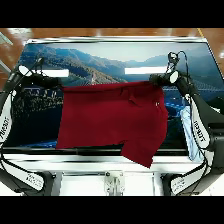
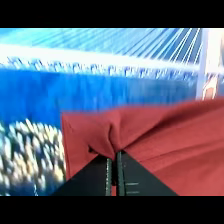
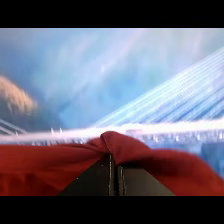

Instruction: Fold the shirts.

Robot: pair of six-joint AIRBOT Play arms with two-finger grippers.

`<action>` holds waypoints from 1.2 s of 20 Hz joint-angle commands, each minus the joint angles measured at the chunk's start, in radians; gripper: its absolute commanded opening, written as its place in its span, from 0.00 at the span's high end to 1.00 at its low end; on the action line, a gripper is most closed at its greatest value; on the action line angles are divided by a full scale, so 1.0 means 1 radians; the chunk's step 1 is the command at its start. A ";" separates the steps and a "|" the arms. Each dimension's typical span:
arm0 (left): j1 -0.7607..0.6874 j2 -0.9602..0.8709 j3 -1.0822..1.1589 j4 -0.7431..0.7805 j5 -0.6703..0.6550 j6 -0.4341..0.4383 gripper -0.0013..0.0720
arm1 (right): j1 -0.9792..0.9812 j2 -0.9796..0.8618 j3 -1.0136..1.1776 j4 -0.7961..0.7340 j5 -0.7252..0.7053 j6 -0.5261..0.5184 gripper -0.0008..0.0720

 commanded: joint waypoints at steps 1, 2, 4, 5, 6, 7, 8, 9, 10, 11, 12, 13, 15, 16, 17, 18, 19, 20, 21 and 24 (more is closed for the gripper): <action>0.001 -0.021 0.015 0.002 -0.124 -0.015 0.93 | -0.003 0.021 0.000 -0.032 0.153 -0.002 0.91; 0.003 -0.013 0.016 0.002 -0.179 -0.015 0.93 | -0.009 0.044 0.000 -0.050 0.237 -0.002 0.91; 0.005 -0.007 0.016 0.007 -0.317 -0.015 0.93 | -0.018 0.081 0.000 -0.070 0.472 0.008 0.91; 0.005 -0.008 0.013 0.012 -0.391 -0.015 0.93 | -0.022 0.083 -0.001 -0.090 0.591 0.023 0.91; 0.005 -0.011 0.005 0.027 -0.452 -0.017 0.93 | -0.022 0.075 -0.009 -0.114 0.683 0.022 0.91; 0.005 -0.013 -0.008 0.056 -0.487 -0.037 0.93 | -0.022 0.070 -0.027 -0.134 0.720 0.022 0.91; 0.005 -0.014 -0.028 0.101 -0.511 -0.055 0.93 | -0.022 0.065 -0.055 -0.131 0.721 0.027 0.91; 0.008 -0.017 -0.045 0.141 -0.519 -0.071 0.93 | -0.022 0.059 -0.078 -0.130 0.715 0.039 0.91; 0.013 -0.021 -0.059 0.156 -0.521 -0.084 0.93 | -0.022 0.048 -0.094 -0.130 0.715 0.040 0.91; 0.015 -0.026 -0.064 0.152 -0.521 -0.087 0.93 | -0.022 0.037 -0.100 -0.130 0.715 0.040 0.91; 0.015 -0.033 -0.064 0.147 -0.520 -0.087 0.93 | -0.022 0.025 -0.099 -0.132 0.705 0.040 0.91; 0.011 -0.039 -0.064 0.139 -0.519 -0.087 0.93 | -0.022 0.020 -0.099 -0.134 0.684 0.045 0.91; 0.002 -0.049 -0.065 0.130 -0.517 -0.087 0.93 | -0.022 0.021 -0.098 -0.135 0.628 0.060 0.91; 0.000 -0.052 -0.065 0.130 -0.517 -0.087 0.93 | -0.022 0.021 -0.095 -0.136 0.617 0.059 0.91; 0.001 -0.051 -0.065 0.130 -0.517 -0.087 0.92 | -0.024 0.021 -0.089 -0.137 0.622 0.059 0.85; 0.006 -0.048 -0.063 0.130 -0.526 -0.087 0.67 | -0.024 0.023 -0.076 -0.143 0.637 0.059 0.59; 0.012 -0.041 -0.058 0.130 -0.544 -0.087 0.33 | -0.024 0.031 -0.056 -0.153 0.669 0.046 0.20; 0.025 -0.025 -0.055 0.132 -0.552 -0.087 0.26 | -0.024 0.047 -0.032 -0.161 0.719 0.013 0.15; 0.042 0.002 -0.055 0.130 -0.567 -0.086 0.25 | -0.024 0.076 -0.008 -0.189 0.785 -0.017 0.15; 0.118 0.109 -0.096 0.132 -0.632 -0.083 0.25 | -0.058 0.188 -0.003 -0.325 0.999 -0.133 0.14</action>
